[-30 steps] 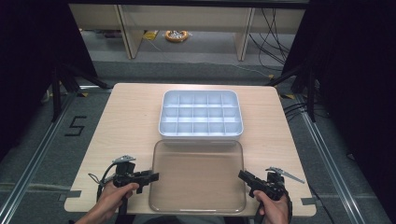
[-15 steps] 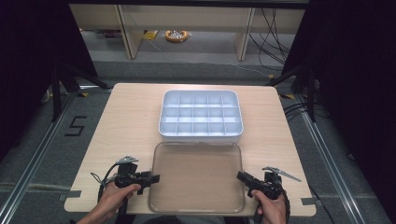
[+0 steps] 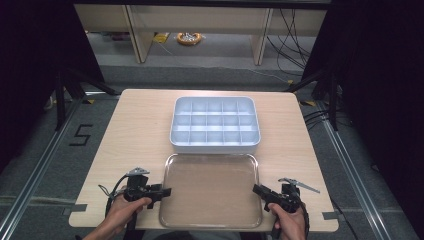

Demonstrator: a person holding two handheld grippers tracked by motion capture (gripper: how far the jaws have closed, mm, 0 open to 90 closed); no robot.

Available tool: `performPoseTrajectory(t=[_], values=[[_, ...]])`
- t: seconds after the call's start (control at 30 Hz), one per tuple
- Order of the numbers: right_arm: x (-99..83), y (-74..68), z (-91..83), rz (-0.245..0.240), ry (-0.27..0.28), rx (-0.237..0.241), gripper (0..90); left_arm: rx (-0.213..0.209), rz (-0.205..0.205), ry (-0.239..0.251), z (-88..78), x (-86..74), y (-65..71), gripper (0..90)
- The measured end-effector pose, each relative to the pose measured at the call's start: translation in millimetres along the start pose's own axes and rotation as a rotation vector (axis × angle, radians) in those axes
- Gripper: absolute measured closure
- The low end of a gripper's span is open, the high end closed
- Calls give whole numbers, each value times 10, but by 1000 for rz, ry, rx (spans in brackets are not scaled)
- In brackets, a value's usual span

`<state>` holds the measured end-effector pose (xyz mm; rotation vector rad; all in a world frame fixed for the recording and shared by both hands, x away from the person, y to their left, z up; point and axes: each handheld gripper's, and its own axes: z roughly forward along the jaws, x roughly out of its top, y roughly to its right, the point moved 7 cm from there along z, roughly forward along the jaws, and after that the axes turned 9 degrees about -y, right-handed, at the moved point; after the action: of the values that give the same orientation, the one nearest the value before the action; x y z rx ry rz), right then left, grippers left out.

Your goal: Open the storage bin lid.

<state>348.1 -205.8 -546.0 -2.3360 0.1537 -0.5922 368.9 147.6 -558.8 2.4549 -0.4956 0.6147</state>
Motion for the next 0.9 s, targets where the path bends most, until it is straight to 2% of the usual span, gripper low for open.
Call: performPoseTrajectory(t=[0.03,0.07,0.1,0.13,0.17,0.2,0.23,0.3,0.33,0.37,0.4,0.43,0.47,0.5,0.57,0.6,0.63,0.67,0.7,0.73,0.77,0.8,0.83,0.87,0.9], values=[[20,28,14,-29,21,-19,630,-1,-1,1,1,1,1,485],[47,73,23,-104,38,-15,630,1,1,1,1,1,1,486],[42,61,17,-80,35,-16,628,6,13,-10,-4,-5,-9,489],[45,58,24,-78,38,-17,625,9,17,-11,-4,-6,-11,492],[59,81,27,-102,48,-24,623,12,19,-11,-4,-7,-10,495],[52,83,20,-91,37,-29,614,11,20,-12,-5,-7,-9,492],[65,100,32,-112,46,-27,606,11,20,-11,-4,-7,-8,490],[13,49,27,-6,-8,-23,589,12,12,1,1,-2,2,490],[1,81,32,-49,-20,-35,565,12,10,2,1,-2,1,485],[1,81,32,-49,-20,-35,565,19,19,-7,-7,-7,-13,485],[-23,52,22,0,-47,-33,563,24,27,-3,-15,-4,-24,479],[51,91,20,-46,21,-67,573,25,9,19,-10,13,-18,474],[51,91,20,-46,21,-67,573,28,22,7,-23,7,-34,474],[121,101,-27,-100,74,-47,573,33,26,10,-34,11,-40,470],[132,112,-34,-102,84,-54,571,35,28,18,-47,18,-40,466],[122,83,-39,-71,75,-40,571,31,22,24,-49,24,-36,460],[129,123,-32,-115,81,-55,570,34,27,24,-64,23,-39,459],[124,102,-28,-108,78,-40,566,34,32,27,-69,25,-38,458],[119,101,-21,-109,81,-45,564,31,31,27,-79,21,-34,456],[64,45,-35,-19,24,-39,562,26,28,33,-84,22,-27,454],[56,21,-41,2,16,-26,559,23,28,35,-89,21,-25,450],[124,114,-15,-131,79,-49,555,19,32,33,-102,18,-22,445],[133,114,-12,-138,88,-51,550,19,36,33,-110,18,-21,440],[150,153,-23,-191,90,-62,545,17,40,36,-115,19,-18,436],[145,134,-23,-172,88,-52,535,12,41,39,-119,21,-11,434]])
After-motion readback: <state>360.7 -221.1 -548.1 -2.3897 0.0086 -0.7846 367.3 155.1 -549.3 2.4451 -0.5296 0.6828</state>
